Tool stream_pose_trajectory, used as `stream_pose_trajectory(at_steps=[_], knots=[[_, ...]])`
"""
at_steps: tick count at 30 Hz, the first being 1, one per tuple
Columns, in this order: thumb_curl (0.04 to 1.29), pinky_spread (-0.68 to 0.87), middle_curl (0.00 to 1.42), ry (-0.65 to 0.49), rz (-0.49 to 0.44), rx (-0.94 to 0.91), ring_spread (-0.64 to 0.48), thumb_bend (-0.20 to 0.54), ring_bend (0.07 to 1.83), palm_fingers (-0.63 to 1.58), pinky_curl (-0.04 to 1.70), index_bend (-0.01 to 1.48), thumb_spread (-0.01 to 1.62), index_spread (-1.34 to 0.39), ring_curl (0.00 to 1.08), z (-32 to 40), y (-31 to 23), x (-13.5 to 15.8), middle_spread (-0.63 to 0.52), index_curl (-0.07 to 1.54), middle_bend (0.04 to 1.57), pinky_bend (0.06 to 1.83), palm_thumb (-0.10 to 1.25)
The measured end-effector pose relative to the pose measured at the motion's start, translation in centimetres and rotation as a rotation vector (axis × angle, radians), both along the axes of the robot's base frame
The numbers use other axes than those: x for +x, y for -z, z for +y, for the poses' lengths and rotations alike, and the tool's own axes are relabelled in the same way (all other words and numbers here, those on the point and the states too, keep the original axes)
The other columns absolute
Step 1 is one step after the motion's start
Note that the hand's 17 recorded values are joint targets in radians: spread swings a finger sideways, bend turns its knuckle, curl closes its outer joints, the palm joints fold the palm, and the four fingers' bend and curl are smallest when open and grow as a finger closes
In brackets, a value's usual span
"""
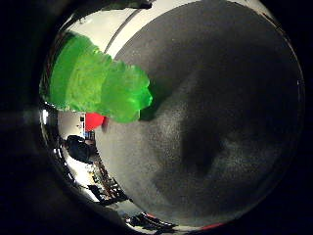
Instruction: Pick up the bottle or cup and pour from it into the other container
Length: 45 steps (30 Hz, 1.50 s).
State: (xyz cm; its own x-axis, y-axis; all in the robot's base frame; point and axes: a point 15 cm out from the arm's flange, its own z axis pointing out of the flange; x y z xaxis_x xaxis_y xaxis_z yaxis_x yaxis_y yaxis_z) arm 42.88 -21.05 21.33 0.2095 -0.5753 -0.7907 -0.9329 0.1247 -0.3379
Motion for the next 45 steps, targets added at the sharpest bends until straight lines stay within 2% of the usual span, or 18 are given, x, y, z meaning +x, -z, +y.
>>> stream_pose_trajectory(at_steps=[6, 11, 15, 19, 22, 24, 30, 40, 45], knots=[[0.33, 0.21, 0.42, -0.010, 0.006, 0.006, -0.14, -0.024, 0.89, 0.42, 0.01, 0.16, 0.97, -0.17, 0.33, 0.4, 0.1, 0.0, -0.08, 0.25, 0.48, 1.07, 0.63], [0.35, -0.10, 0.49, -0.025, 0.034, 0.011, -0.20, -0.017, 1.06, 0.63, 0.00, 0.18, 0.97, -0.20, 0.40, 0.9, 0.5, -0.3, -0.14, 0.28, 0.63, 1.21, 0.71], [0.38, -0.32, 0.56, -0.083, 0.068, 0.027, -0.22, -0.018, 1.12, 0.81, 0.02, 0.21, 0.95, -0.25, 0.44, 2.5, 0.6, -0.8, -0.19, 0.32, 0.71, 1.32, 0.77], [0.42, -0.43, 0.62, -0.115, 0.085, 0.051, -0.23, -0.021, 1.13, 1.00, 0.08, 0.30, 0.92, -0.32, 0.47, 3.8, 0.5, -1.0, -0.22, 0.41, 0.75, 1.34, 0.83], [0.46, -0.44, 0.66, -0.138, 0.113, 0.078, -0.24, -0.021, 1.14, 1.09, 0.13, 0.36, 0.86, -0.35, 0.49, 4.4, 0.4, -1.5, -0.22, 0.48, 0.78, 1.34, 0.87], [0.49, -0.40, 0.70, -0.151, 0.132, 0.105, -0.24, -0.023, 1.16, 1.13, 0.17, 0.47, 0.81, -0.35, 0.52, 4.8, 0.2, -1.9, -0.22, 0.57, 0.83, 1.35, 0.89], [0.55, -0.29, 0.81, -0.171, 0.149, 0.142, -0.24, -0.027, 1.25, 1.06, 0.31, 0.70, 0.74, -0.34, 0.61, 5.4, -0.5, -2.3, -0.22, 0.76, 0.95, 1.46, 0.92], [0.60, -0.23, 0.92, -0.179, 0.095, 0.059, -0.26, -0.029, 1.33, 0.94, 0.46, 0.79, 0.72, -0.34, 0.71, 5.8, -5.2, -2.0, -0.23, 0.91, 1.04, 1.53, 0.92], [0.61, -0.23, 0.96, -0.249, 0.064, -0.063, -0.26, -0.026, 1.34, 0.91, 0.53, 0.81, 0.73, -0.35, 0.75, 8.7, -8.7, -1.4, -0.24, 0.94, 1.06, 1.54, 0.93]])
